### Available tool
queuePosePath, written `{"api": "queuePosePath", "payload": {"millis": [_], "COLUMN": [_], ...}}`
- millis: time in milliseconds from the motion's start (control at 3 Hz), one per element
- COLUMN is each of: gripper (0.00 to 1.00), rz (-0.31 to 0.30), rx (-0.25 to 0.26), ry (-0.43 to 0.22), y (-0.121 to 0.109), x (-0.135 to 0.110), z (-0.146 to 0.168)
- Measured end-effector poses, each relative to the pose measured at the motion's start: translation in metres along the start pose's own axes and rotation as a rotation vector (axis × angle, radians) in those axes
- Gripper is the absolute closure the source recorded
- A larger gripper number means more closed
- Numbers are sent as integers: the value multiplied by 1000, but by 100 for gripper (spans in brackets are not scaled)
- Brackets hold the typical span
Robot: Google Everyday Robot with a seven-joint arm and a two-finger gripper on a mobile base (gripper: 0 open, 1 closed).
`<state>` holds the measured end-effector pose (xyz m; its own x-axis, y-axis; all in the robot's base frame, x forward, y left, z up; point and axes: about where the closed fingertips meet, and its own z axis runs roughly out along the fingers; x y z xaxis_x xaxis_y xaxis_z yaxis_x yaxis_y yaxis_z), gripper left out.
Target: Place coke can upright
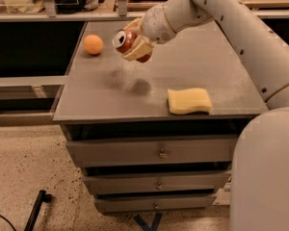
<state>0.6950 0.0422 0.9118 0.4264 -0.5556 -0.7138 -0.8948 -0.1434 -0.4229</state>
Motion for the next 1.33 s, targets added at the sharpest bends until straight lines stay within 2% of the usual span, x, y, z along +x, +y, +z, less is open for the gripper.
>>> {"api": "queuePosePath", "payload": {"millis": [333, 667, 1333], "gripper": [100, 100, 100], "rz": [106, 196, 207], "rx": [6, -54, -69], "ry": [-247, -465, -485], "y": [3, 10, 13], "x": [7, 1, -9], "z": [-4, -4, 6]}}
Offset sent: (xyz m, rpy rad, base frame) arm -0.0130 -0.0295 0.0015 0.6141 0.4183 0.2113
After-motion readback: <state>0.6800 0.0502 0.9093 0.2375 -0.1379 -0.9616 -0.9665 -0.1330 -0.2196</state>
